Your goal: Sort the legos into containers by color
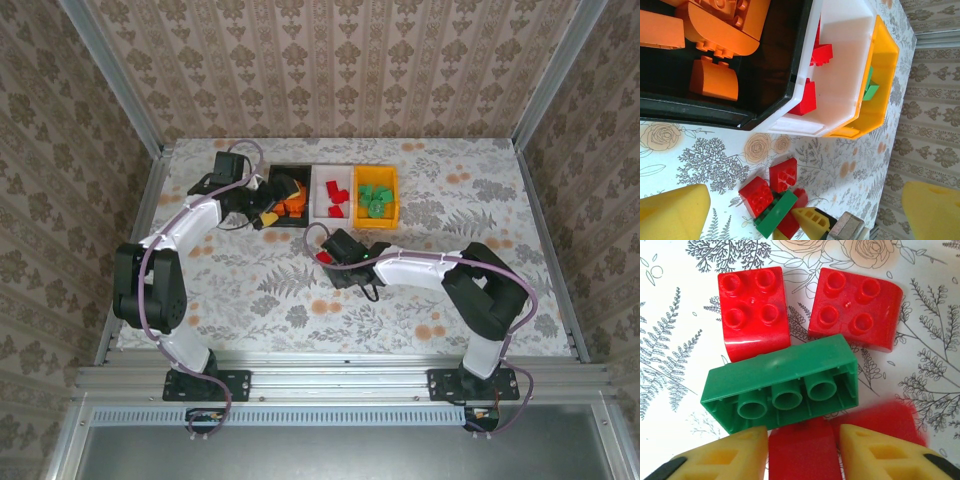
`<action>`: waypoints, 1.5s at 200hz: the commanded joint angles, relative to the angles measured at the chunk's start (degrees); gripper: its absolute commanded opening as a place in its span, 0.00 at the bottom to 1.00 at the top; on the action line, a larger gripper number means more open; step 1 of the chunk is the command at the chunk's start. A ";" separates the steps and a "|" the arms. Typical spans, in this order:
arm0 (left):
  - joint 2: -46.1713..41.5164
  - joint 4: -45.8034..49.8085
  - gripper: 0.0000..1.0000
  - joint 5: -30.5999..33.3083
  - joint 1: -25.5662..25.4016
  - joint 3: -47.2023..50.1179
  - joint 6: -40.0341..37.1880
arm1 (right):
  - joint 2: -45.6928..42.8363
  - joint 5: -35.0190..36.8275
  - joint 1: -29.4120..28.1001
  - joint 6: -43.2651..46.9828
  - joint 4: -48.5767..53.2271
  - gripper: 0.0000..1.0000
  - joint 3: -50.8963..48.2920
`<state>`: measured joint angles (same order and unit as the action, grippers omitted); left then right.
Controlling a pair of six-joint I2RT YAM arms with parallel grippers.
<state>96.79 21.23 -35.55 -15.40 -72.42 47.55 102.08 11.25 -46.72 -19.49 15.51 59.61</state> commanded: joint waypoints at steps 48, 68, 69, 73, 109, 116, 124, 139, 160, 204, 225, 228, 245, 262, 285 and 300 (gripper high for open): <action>-0.11 0.74 1.00 -0.05 -0.36 -1.94 -1.41 | -0.02 0.62 -1.31 -0.38 2.13 0.53 -1.29; -0.11 0.81 1.00 -0.05 -0.40 -1.93 -1.41 | -0.30 1.16 -2.09 -0.61 2.78 0.53 -1.39; -0.11 0.82 1.00 -0.05 -0.37 -1.93 -1.41 | -0.31 1.20 -2.12 -0.62 2.82 0.53 -1.41; -0.09 0.75 1.00 -0.05 -0.41 -1.93 -1.41 | -0.31 1.50 -2.31 -0.67 2.99 0.52 -1.48; -0.11 0.69 1.00 -0.05 -0.42 -1.84 -1.40 | 0.13 4.94 -3.83 -1.04 3.74 0.46 -1.91; -0.11 0.70 1.00 -0.05 -0.42 -1.84 -1.41 | 0.13 5.33 -4.28 -0.91 3.87 0.46 -1.81; -0.11 0.68 1.00 0.04 -0.42 -1.84 -1.41 | 0.22 6.15 -4.59 -1.00 4.13 0.45 -1.62; -0.11 0.70 1.00 0.04 -0.47 -1.84 -1.41 | 0.24 6.79 -4.96 -0.82 4.15 0.44 -1.44; -0.03 0.66 1.00 0.12 -0.42 -1.84 -1.41 | 0.51 7.05 -4.96 -0.58 3.58 0.40 -1.22; 0.06 0.78 1.00 0.13 -0.42 -1.84 -1.49 | -2.68 7.87 -5.47 -1.26 2.45 0.32 -1.47; 0.06 0.87 1.00 0.13 -0.41 -2.01 -1.50 | -7.71 8.34 -5.75 -1.23 2.92 0.32 -1.18; 0.06 0.83 1.00 0.13 -0.34 -2.02 -1.50 | -8.36 8.59 -5.67 -1.03 3.01 0.32 -0.98; 0.11 0.89 1.00 0.13 -0.07 -2.11 -1.43 | -9.91 9.84 -4.69 0.97 4.00 0.32 2.08; 0.00 0.55 1.00 -0.28 0.26 -2.11 -1.32 | -7.99 11.39 -2.07 4.50 2.12 0.31 5.80; -0.29 0.79 1.00 0.13 0.78 -2.11 -1.50 | -1.25 9.18 3.66 7.86 -0.75 0.30 13.67; -0.46 0.91 1.00 0.04 1.34 -2.15 -1.50 | 5.85 9.01 6.68 9.80 0.99 0.30 21.99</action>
<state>96.79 21.23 -35.57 -15.16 -72.51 47.55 98.83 19.31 -44.77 -14.57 16.40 71.92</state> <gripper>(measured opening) 0.997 0.318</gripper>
